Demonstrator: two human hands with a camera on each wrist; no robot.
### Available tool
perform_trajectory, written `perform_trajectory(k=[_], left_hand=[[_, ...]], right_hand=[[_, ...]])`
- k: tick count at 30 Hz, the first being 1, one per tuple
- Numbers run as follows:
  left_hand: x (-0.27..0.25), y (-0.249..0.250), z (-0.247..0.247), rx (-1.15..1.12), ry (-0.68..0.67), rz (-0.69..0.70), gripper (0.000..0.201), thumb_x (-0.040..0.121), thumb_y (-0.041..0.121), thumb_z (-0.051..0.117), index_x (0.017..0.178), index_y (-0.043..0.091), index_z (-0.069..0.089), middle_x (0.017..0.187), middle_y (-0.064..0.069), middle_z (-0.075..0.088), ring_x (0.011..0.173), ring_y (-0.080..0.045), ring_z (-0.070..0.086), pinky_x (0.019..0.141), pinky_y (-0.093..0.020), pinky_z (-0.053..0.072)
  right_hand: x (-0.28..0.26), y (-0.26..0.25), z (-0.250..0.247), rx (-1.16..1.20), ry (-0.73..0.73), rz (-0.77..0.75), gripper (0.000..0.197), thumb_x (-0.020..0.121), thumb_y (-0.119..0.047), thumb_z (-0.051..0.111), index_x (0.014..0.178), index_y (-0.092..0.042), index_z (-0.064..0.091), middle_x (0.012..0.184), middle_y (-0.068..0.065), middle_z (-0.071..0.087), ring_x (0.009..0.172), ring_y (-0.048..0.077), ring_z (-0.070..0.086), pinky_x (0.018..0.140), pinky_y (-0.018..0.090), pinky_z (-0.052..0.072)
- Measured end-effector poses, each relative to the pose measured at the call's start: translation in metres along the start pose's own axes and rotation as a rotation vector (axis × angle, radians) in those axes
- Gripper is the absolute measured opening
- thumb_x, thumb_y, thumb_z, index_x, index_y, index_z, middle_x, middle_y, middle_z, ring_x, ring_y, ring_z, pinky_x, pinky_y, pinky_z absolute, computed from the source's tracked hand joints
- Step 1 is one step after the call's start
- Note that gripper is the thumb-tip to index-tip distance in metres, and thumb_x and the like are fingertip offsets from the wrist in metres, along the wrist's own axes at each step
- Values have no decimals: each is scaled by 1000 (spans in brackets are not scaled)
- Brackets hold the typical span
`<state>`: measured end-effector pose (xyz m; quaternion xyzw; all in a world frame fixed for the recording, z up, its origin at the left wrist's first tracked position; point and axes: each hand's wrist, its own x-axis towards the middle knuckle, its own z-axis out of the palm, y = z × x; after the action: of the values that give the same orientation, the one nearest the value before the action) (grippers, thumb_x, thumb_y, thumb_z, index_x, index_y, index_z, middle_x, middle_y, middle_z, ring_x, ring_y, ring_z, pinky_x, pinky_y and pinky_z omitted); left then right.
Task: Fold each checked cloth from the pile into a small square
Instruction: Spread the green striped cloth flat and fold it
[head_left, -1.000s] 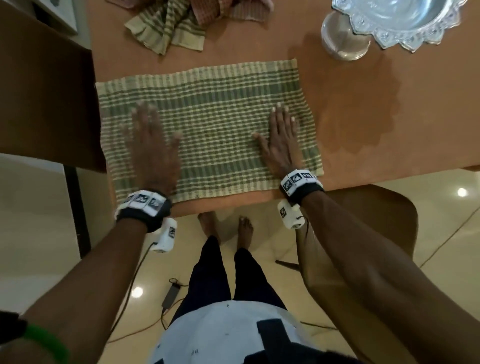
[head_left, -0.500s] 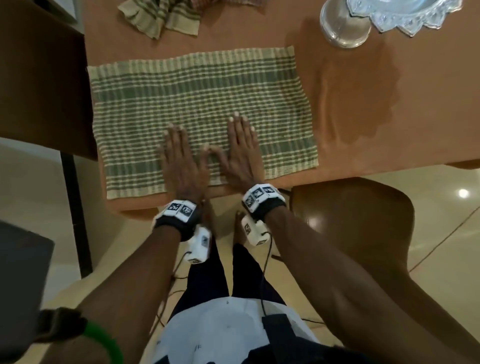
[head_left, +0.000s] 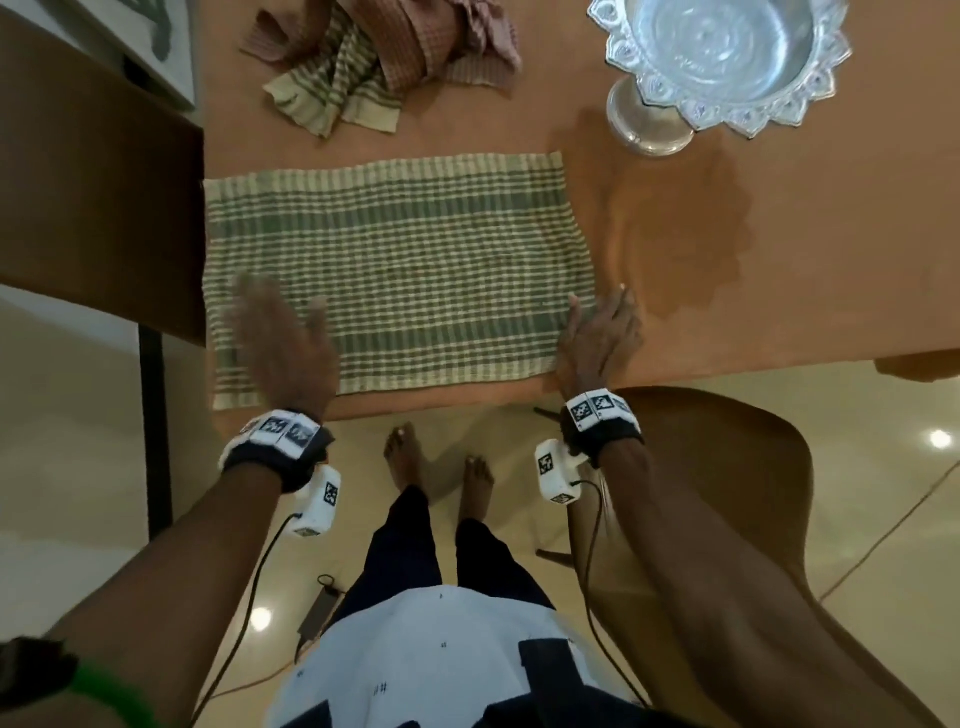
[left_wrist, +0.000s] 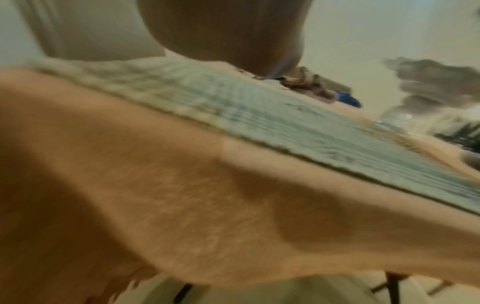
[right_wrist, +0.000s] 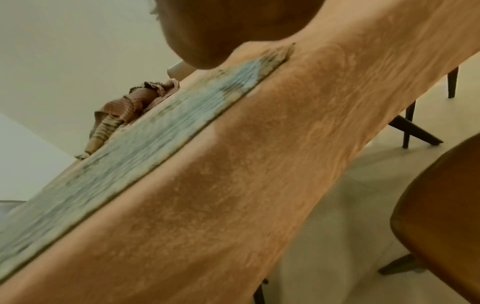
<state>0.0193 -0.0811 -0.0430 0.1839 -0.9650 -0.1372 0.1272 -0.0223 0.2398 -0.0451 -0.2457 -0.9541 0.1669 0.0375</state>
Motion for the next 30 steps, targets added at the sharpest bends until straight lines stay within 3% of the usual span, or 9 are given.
perform_trajectory(k=[5, 10, 14, 20, 22, 24, 25, 27, 30], left_hand=[[22, 134, 23, -118, -353, 542, 60, 104, 48, 40, 142, 1, 47, 151, -19, 42, 141, -33, 40, 117, -48, 30], [31, 227, 44, -232, -655, 408, 50, 96, 57, 49, 112, 11, 60, 108, -13, 68, 95, -31, 64, 76, -38, 51], [47, 259, 60, -247, -750, 328, 52, 93, 61, 52, 80, 10, 52, 83, -14, 65, 71, -32, 60, 57, -33, 41], [70, 305, 47, -160, -776, 315, 75, 83, 72, 58, 102, 0, 66, 111, -23, 68, 98, -37, 66, 79, -41, 51], [77, 313, 38, -102, -807, 372, 57, 85, 57, 68, 97, 2, 65, 110, -21, 66, 105, -35, 63, 84, -40, 49], [88, 310, 37, -56, -841, 403, 39, 98, 33, 61, 112, -4, 62, 129, -26, 58, 122, -37, 54, 101, -41, 39], [95, 301, 36, -51, -854, 412, 29, 102, 24, 55, 107, -4, 62, 129, -26, 58, 121, -38, 54, 101, -40, 37], [113, 284, 35, -49, -834, 425, 18, 96, 18, 59, 89, 1, 64, 99, -24, 65, 92, -36, 62, 86, -42, 44], [149, 246, 23, -151, -821, 222, 24, 84, 25, 73, 86, 3, 62, 83, -14, 61, 73, -24, 57, 70, -40, 49]], right_hand=[[-14, -14, -8, -101, 14, 103, 52, 97, -47, 49, 132, -8, 48, 132, 13, 53, 121, 31, 48, 100, 46, 35], [-2, -8, -19, 55, -79, 200, 34, 93, -33, 61, 117, -9, 55, 119, 13, 62, 115, 33, 53, 99, 47, 40], [14, -4, -16, 249, -164, 183, 14, 82, -24, 63, 91, -13, 64, 95, 10, 65, 94, 33, 59, 84, 46, 51], [4, -27, -23, 523, -145, 36, 31, 76, -12, 55, 104, 0, 56, 99, 18, 63, 84, 38, 58, 64, 40, 41], [-1, -37, -23, 576, -128, -34, 50, 70, -19, 50, 115, 3, 58, 108, 21, 64, 92, 39, 60, 71, 45, 47], [-6, -44, -20, 570, -119, -89, 48, 69, -18, 54, 113, 0, 63, 103, 18, 68, 89, 36, 62, 71, 43, 49], [-9, -48, -20, 578, -130, -129, 38, 69, -14, 59, 105, -3, 67, 95, 14, 70, 83, 33, 63, 67, 40, 49], [-14, -60, -23, 574, -167, -198, 15, 70, -7, 64, 85, -9, 65, 78, 5, 67, 68, 24, 59, 56, 34, 44], [-34, -86, -22, 506, -258, -287, 16, 69, -5, 65, 80, -13, 57, 74, 2, 59, 65, 20, 51, 54, 26, 30]])
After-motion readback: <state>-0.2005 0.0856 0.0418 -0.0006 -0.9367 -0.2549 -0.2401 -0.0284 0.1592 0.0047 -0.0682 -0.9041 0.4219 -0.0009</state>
